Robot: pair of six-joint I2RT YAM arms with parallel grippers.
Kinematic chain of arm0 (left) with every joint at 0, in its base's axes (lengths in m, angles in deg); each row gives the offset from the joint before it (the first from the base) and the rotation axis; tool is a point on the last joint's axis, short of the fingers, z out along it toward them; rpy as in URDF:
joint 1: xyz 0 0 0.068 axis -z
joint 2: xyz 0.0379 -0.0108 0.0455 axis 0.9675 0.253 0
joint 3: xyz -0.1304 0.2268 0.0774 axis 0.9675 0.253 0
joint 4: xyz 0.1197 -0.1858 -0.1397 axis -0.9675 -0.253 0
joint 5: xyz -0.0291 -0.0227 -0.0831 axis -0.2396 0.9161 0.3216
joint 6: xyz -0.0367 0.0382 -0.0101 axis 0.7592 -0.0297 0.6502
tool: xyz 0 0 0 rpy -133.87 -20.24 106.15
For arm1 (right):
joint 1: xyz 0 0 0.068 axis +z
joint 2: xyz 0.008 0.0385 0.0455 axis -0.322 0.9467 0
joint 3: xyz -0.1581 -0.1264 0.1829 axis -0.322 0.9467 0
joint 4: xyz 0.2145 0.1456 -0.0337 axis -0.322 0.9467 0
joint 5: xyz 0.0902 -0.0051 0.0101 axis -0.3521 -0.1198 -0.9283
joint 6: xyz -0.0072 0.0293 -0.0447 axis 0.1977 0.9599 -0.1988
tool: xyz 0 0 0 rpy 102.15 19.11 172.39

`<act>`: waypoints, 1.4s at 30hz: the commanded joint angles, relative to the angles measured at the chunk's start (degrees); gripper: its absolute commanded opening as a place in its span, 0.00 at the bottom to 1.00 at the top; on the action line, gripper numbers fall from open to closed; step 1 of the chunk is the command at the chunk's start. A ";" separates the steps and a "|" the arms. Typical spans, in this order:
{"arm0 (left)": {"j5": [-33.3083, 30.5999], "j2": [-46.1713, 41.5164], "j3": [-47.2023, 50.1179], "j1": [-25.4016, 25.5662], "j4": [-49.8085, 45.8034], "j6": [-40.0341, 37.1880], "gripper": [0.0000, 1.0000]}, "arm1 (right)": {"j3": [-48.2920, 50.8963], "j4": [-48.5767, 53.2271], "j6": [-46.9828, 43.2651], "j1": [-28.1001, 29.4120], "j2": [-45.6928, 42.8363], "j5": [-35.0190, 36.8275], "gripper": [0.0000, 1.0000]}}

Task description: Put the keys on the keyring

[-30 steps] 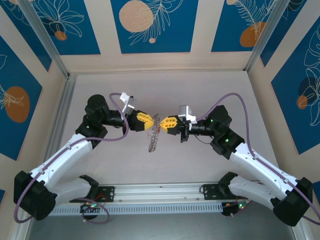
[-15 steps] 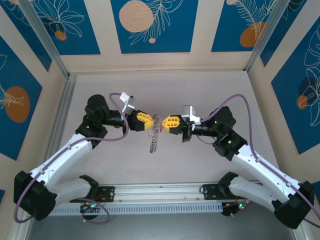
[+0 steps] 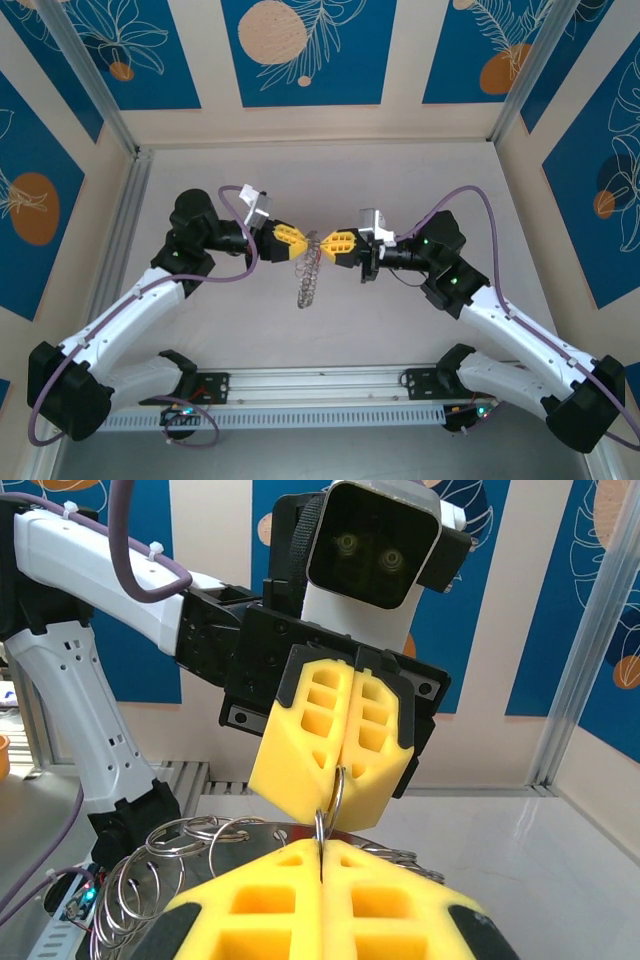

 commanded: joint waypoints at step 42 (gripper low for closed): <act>0.37 -0.86 -1.27 -0.64 0.84 -0.63 0.00 | 0.07 -1.87 -0.08 0.01 -0.78 -0.10 0.00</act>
